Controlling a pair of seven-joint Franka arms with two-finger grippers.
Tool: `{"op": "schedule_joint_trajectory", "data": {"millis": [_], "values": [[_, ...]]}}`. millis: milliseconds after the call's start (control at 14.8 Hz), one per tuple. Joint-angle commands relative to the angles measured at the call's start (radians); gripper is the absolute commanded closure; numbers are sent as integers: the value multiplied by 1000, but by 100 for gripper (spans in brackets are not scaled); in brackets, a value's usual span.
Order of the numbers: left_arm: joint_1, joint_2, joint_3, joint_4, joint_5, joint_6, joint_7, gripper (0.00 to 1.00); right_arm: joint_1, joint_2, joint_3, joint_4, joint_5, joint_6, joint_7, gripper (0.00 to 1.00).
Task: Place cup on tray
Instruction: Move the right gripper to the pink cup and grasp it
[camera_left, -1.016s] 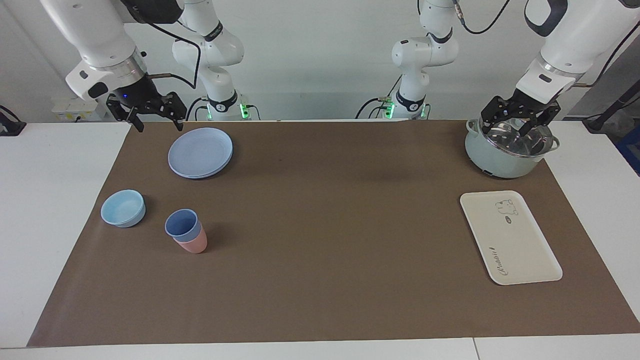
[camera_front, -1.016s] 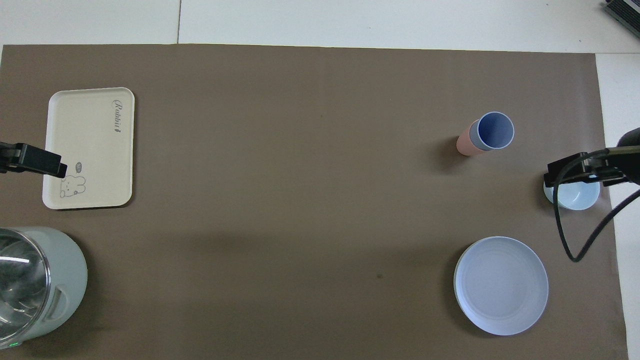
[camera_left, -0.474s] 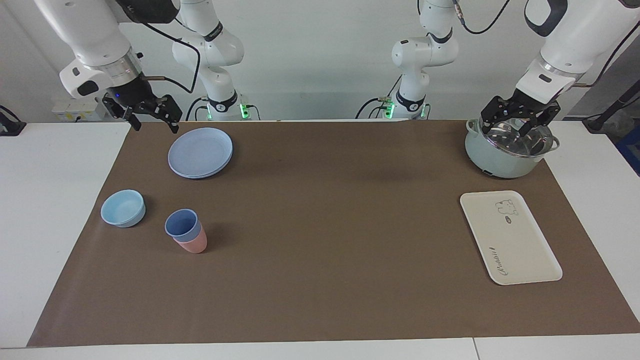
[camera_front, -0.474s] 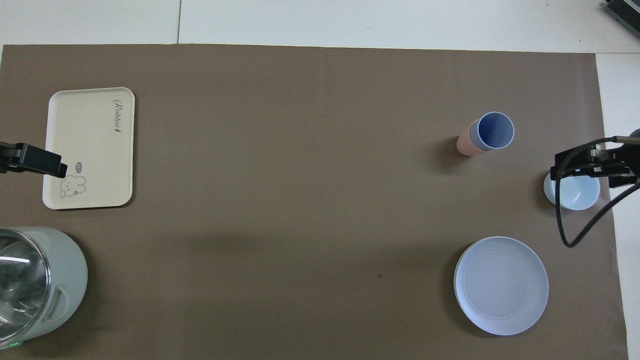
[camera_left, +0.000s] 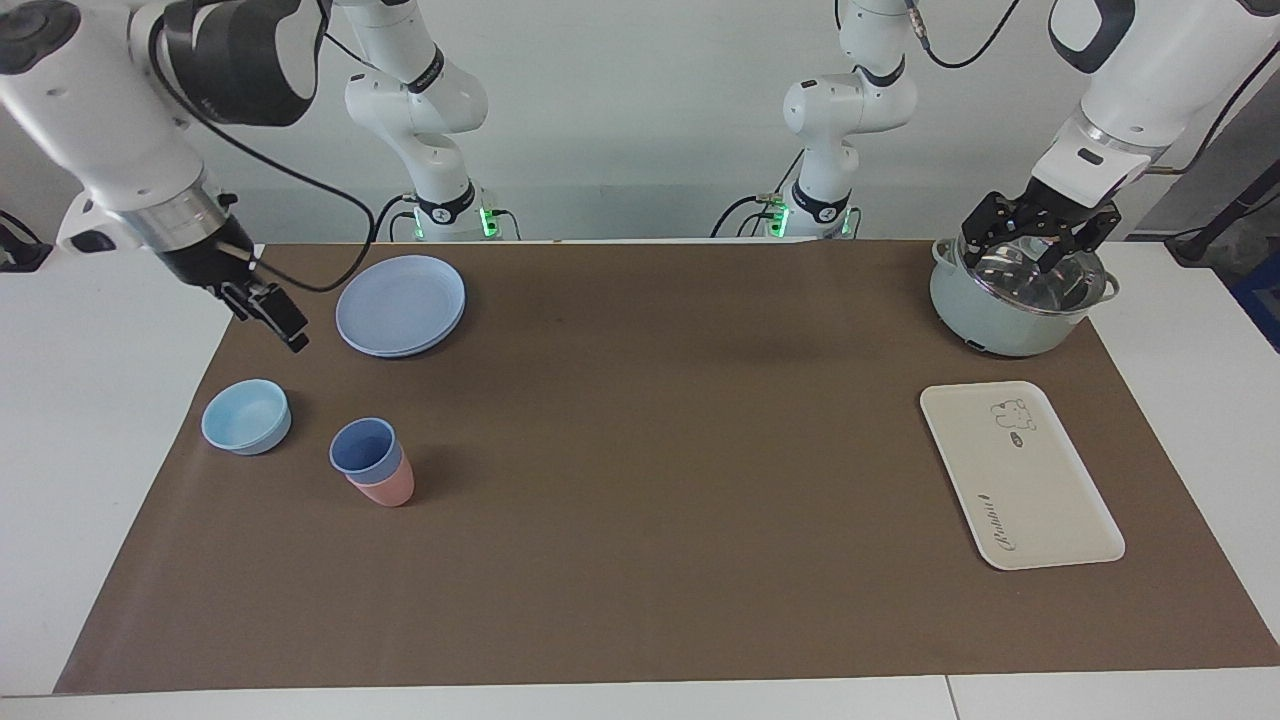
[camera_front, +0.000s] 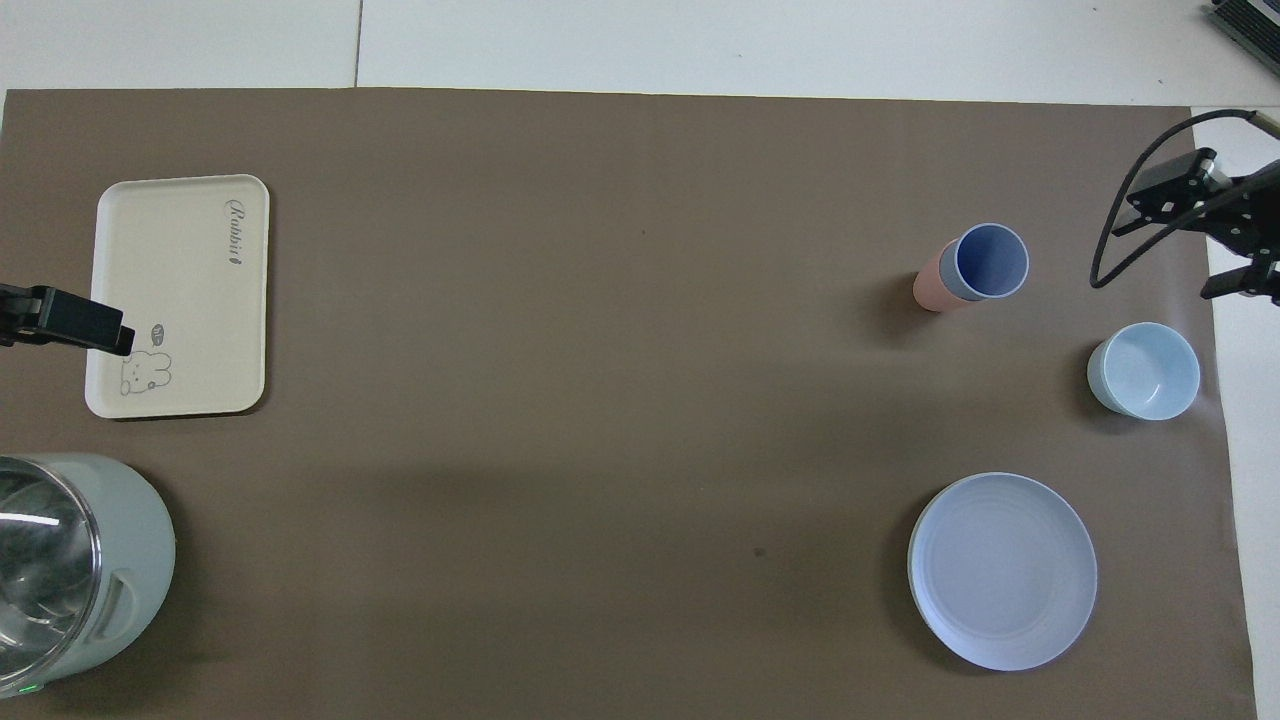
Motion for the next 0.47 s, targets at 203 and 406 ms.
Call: {"op": "schedule_joint_trajectory", "data": {"millis": [203,406], "values": [[9,-27,-8,-26,16,-5,-9,0,-79,313,10,274,139,49,263,2],[9,-27,-8,-26,16,-5,-9,0,-107,373,10,271,208,89,347,2]]}}
